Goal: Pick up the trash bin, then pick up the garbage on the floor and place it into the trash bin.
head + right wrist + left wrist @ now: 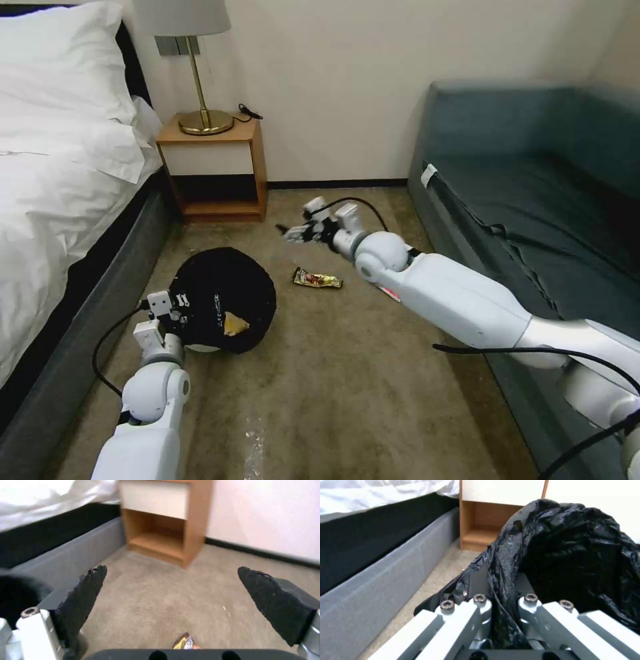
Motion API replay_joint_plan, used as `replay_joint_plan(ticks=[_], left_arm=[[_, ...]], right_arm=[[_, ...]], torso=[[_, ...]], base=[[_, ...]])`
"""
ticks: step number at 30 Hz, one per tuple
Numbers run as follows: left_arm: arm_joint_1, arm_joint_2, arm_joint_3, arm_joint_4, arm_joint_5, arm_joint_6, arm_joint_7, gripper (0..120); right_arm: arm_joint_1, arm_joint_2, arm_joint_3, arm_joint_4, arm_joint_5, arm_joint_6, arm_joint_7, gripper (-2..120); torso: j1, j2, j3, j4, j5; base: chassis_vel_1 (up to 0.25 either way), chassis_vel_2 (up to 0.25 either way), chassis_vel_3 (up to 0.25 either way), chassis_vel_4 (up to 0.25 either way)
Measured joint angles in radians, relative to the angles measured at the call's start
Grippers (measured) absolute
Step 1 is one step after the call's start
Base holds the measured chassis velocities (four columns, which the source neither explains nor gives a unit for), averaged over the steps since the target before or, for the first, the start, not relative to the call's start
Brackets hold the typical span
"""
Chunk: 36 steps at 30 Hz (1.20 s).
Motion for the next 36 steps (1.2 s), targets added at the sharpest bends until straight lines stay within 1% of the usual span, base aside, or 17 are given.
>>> replay_joint_plan(ticks=[1, 3, 4, 6, 7, 10, 11, 16, 18, 19, 24, 29, 36], left_arm=[[0.0, 0.0, 0.0, 0.0, 0.0, 0.0, 0.0, 4], [-0.001, 0.003, 0.0, 0.0, -0.001, 0.0, 0.0, 4], [-0.001, 0.003, 0.0, 0.0, -0.001, 0.0, 0.0, 4], [-0.001, 0.01, -0.001, -0.001, -0.005, 0.0, 0.0, 4], [-0.001, 0.015, -0.004, -0.002, -0.008, 0.0, 0.0, 4], [-0.001, 0.019, -0.005, -0.004, -0.011, 0.0, 0.0, 4], [-0.001, 0.026, -0.006, -0.008, -0.017, 0.0, 0.0, 4], [0.002, 0.04, -0.01, -0.016, -0.027, 0.001, -0.001, 4], [0.002, 0.04, -0.01, -0.016, -0.027, 0.001, -0.001, 4], [0.005, 0.044, -0.012, -0.016, -0.03, 0.001, 0.0, 4], [0.007, 0.05, -0.012, -0.017, -0.032, 0.001, 0.0, 4], [0.008, 0.051, -0.008, -0.016, -0.031, 0.001, 0.0, 4], [0.015, 0.043, -0.004, -0.008, -0.028, 0.001, 0.006, 4]], right_arm=[[0.0, 0.0, 0.0, 0.0, 0.0, 0.0, 0.0, 100], [-0.046, -0.003, 0.06, -0.011, 0.018, -0.017, 0.012, 100], [-0.046, -0.003, 0.06, -0.011, 0.018, -0.017, 0.012, 100], [-0.108, -0.034, 0.104, -0.02, 0.015, -0.023, 0.012, 100], [-0.143, -0.053, 0.126, -0.021, 0.005, -0.023, 0.006, 100], [-0.166, -0.062, 0.141, -0.021, 0.0, -0.023, 0.001, 100], [-0.206, -0.073, 0.169, -0.021, -0.003, -0.023, -0.004, 100], [-0.3, -0.082, 0.234, -0.024, -0.034, -0.02, -0.028, 100], [-0.302, -0.083, 0.236, -0.024, -0.035, -0.02, -0.029, 100], [-0.344, -0.083, 0.266, -0.025, -0.058, -0.012, -0.047, 100], [-0.386, -0.073, 0.304, -0.028, -0.067, 0.0, -0.06, 100], [-0.394, -0.07, 0.315, -0.029, -0.067, 0.001, -0.062, 100], [-0.407, -0.07, 0.323, -0.031, -0.067, 0.012, -0.072, 100]], torso=[[0.0, 0.0, 0.0, 0.0, 0.0], [0.0, 0.0, 0.0, 0.0003, 0.0001], [0.0, 0.0, 0.0, 0.0003, 0.0001], [0.0, 0.0, 0.0, 0.0001, 0.0002], [0.0, 0.0, 0.0, -0.0004, 0.0], [0.0, 0.0, 0.0, -0.0004, 0.0], [0.0, 0.0, 0.0, -0.0003, 0.0002], [0.0, 0.0, 0.0, 0.0, 0.0001], [0.0, 0.0, 0.0, 0.0, 0.0001], [0.0, 0.0, 0.0, -0.0001, 0.0], [0.0, 0.0, 0.0, 0.0001, 0.0001], [0.0, 0.0, 0.0, 0.0001, -0.0001], [0.0, 0.0, 0.0, 0.0, -0.0001]], base=[[0.0, 0.0, 0.0, 0.0], [0.0, 0.0, 0.0, 0.0], [0.0, 0.0, 0.0, 0.0], [0.0, 0.0, 0.0, 0.0], [0.0, 0.0, 0.0, 0.0], [0.0, 0.0, 0.0, 0.0], [0.0, 0.0, 0.0, 0.0], [0.0, 0.0, 0.0, 0.0], [0.0, 0.0, 0.0, 0.0], [0.0, 0.0, 0.0, 0.0], [0.0, 0.0, 0.0, 0.0], [0.0, 0.0, 0.0, 0.0], [0.0, 0.0, 0.0, 0.0]])
